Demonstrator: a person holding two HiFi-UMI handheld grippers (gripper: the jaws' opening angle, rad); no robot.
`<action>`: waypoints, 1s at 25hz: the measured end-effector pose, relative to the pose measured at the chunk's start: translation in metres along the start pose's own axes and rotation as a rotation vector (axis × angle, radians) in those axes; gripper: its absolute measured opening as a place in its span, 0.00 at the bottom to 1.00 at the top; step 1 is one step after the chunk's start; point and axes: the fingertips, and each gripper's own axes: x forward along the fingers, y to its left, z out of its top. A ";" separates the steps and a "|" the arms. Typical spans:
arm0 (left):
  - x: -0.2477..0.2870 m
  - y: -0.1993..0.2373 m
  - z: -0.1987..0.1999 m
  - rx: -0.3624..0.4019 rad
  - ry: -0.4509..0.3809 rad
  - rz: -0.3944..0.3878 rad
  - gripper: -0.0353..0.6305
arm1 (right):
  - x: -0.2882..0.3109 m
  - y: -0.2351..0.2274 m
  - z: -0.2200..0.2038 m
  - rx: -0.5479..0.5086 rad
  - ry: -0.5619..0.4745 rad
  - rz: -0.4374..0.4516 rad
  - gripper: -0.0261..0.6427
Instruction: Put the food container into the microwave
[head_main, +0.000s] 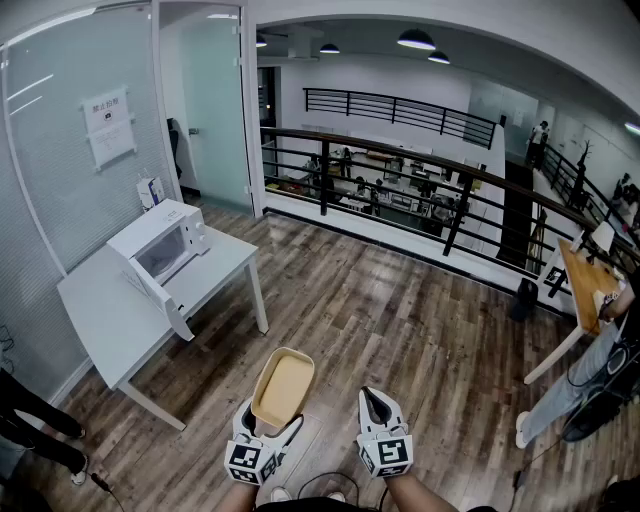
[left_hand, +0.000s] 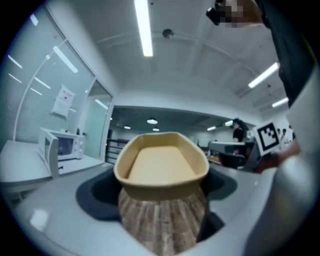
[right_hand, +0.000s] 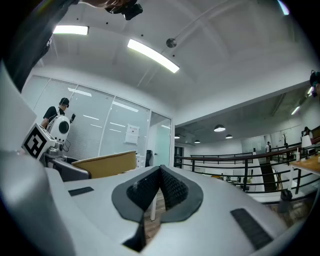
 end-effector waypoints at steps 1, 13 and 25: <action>-0.005 0.003 0.001 -0.001 -0.002 -0.001 0.78 | 0.001 0.007 0.002 0.003 -0.003 0.005 0.05; -0.040 0.039 0.002 0.024 0.003 -0.018 0.78 | 0.019 0.069 0.019 -0.022 -0.018 0.038 0.05; -0.043 0.080 0.015 0.052 -0.026 -0.053 0.78 | 0.039 0.114 0.026 0.066 -0.020 0.046 0.05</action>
